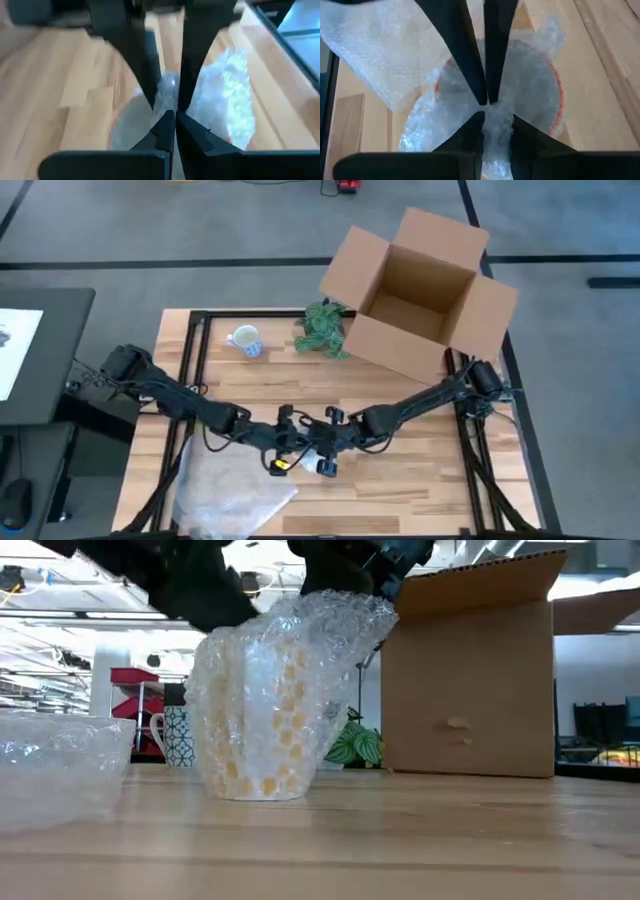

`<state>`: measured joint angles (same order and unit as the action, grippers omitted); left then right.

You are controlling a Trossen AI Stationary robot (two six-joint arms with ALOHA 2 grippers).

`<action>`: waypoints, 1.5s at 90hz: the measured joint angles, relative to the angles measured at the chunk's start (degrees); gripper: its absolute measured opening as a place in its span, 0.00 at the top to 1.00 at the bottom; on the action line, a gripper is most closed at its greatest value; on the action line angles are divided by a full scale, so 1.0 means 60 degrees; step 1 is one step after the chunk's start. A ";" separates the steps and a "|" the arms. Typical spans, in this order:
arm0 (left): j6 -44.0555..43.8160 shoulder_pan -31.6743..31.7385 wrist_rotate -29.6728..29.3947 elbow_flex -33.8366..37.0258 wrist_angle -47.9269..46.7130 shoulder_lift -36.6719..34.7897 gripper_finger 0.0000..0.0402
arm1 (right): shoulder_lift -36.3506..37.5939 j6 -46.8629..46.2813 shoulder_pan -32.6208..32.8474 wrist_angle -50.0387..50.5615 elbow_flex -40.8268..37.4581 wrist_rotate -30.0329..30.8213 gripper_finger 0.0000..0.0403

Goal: Wrap mug
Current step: Wrap the yellow mug

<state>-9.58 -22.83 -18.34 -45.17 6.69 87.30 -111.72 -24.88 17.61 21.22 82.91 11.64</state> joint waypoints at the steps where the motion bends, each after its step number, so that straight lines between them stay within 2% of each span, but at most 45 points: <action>1: -0.0023 0.0009 0.0013 0.0000 -0.0007 0.0033 1.00 | -0.0002 0.0006 0.0000 0.0007 0.0004 0.0002 0.86; 20: -0.0370 0.0051 0.0053 -0.0036 -0.0045 0.0419 1.00 | -0.0056 0.0423 0.0011 0.0726 0.0559 -0.0005 0.86; 41: -0.0435 0.0055 0.0067 -0.0033 -0.0142 0.0415 1.00 | -0.0028 0.0517 0.0040 0.2466 0.1795 0.0058 0.86; 51: -0.0521 0.0055 0.0071 -0.0025 -0.0218 0.0423 1.00 | -0.0029 0.0692 0.0044 0.2543 0.2019 0.0030 0.86; 73: -0.0525 0.0055 0.0086 -0.0015 -0.0236 0.0430 1.00 | -0.0463 0.0766 -0.0270 0.2407 0.2059 -0.0782 0.96; 84: -0.0482 0.0035 0.0100 0.0011 -0.0331 0.0422 1.00 | -0.0882 0.0914 -0.0503 0.2129 0.2084 -0.1563 0.99; 95: -0.0378 -0.0085 0.0121 0.0021 -0.0841 -0.0043 1.00 | -0.1184 0.0914 -0.0670 0.2017 0.2124 -0.2073 0.99; 109: -0.0913 -0.0249 -0.0025 0.0027 -0.2608 -0.1223 1.00 | -0.1242 0.0918 -0.0724 0.2046 0.2103 -0.2217 1.00; 119: -0.1146 -0.0389 -0.0049 0.0029 -0.3327 -0.1891 1.00 | -0.1239 0.0953 -0.0783 0.2197 0.2093 -0.2487 1.00; 135: -0.1658 -0.0589 -0.0345 0.0200 -0.3845 -0.2041 1.00 | -0.1239 0.0982 -0.0842 0.2268 0.2129 -0.2681 1.00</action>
<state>-19.53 -26.36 -20.41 -43.97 -16.37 75.06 -119.15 -18.99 12.55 34.83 95.69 -4.45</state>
